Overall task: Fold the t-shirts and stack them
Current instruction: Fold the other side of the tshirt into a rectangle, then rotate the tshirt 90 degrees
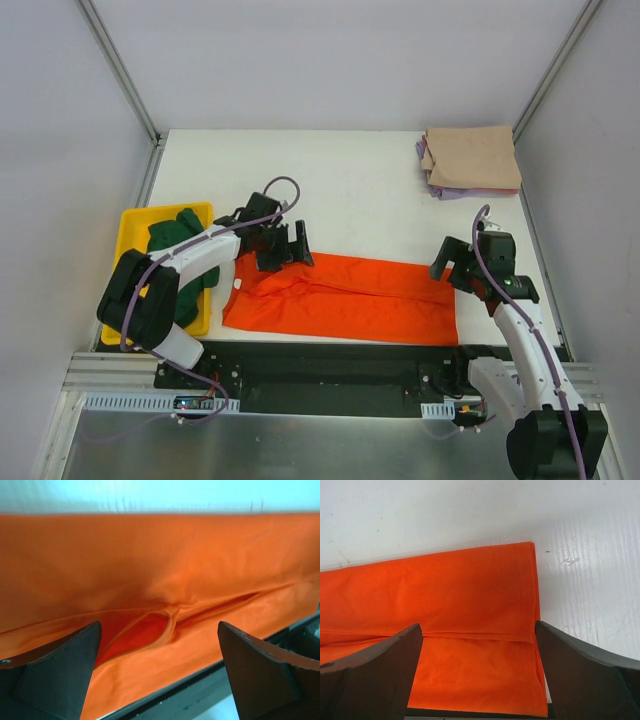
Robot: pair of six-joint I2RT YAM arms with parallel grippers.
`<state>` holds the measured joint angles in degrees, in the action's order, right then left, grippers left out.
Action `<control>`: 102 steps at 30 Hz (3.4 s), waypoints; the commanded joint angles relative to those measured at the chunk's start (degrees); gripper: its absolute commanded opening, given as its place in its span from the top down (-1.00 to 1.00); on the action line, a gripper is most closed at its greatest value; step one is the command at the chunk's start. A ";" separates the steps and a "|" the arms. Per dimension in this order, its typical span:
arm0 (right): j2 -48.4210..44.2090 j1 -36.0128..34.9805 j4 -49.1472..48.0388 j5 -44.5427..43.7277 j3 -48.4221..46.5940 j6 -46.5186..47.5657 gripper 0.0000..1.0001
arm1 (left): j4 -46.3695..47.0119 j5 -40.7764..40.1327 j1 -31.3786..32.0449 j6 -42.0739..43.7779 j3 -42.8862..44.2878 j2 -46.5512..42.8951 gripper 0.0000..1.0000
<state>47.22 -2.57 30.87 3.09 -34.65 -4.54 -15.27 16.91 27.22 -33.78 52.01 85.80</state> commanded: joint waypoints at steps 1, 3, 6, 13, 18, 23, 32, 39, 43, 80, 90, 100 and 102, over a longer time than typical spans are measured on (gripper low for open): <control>-2.39 -0.24 1.03 2.09 -0.33 -0.48 -0.93 | 0.15 9.62 1.69 1.70 -2.33 0.17 -0.98; -3.19 -0.24 1.38 2.09 -0.41 -0.12 -0.92 | 0.24 10.94 3.62 3.19 -5.50 -3.77 -0.98; -3.63 -0.24 1.56 1.92 0.11 0.40 -0.93 | 0.24 14.11 7.22 6.70 -10.42 -10.72 -0.98; -3.01 -0.24 1.03 1.56 0.46 0.75 -0.93 | -3.36 4.65 11.01 2.50 -16.24 -22.95 -0.98; -2.22 -0.24 -2.47 8.58 0.81 0.67 -0.93 | -4.60 -6.69 10.83 -6.10 -14.48 -24.45 -0.98; 1.81 -0.33 -11.34 18.95 2.75 -1.52 -0.93 | -3.28 -13.21 8.64 -14.71 -9.21 -18.05 -0.98; 18.94 -3.31 -18.75 21.08 0.73 -4.69 -0.93 | 7.09 -9.96 -0.32 -25.90 -12.20 -8.03 -0.98; 27.12 -5.25 -17.43 21.60 1.87 -3.99 -0.93 | 6.04 -11.46 -4.71 -24.32 -2.38 7.60 -0.98; 29.06 -6.92 -16.81 22.75 2.13 -4.51 -0.93 | 5.34 -6.71 -7.27 -23.79 13.33 21.13 -0.98; 21.53 -42.61 -18.22 7.46 -7.62 -12.79 -0.93 | 24.33 -0.57 -0.68 -12.30 90.30 57.84 -0.98; 5.96 -42.34 -4.34 2.89 -3.76 -9.61 -0.93 | 11.14 1.39 3.62 -1.55 35.95 11.45 -0.98; 2.09 -41.29 2.96 8.42 3.36 -20.15 -0.93 | 0.25 -1.17 13.80 -8.58 -9.10 -21.36 -0.98; 1.91 -41.29 3.14 8.86 5.03 -22.35 -0.93 | -1.86 -1.09 16.88 -10.24 -13.32 -24.26 -0.95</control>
<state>49.63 -44.05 30.41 9.69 -31.40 -20.97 -8.82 16.12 39.18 -40.91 44.91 67.94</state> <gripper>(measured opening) 0.963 0.990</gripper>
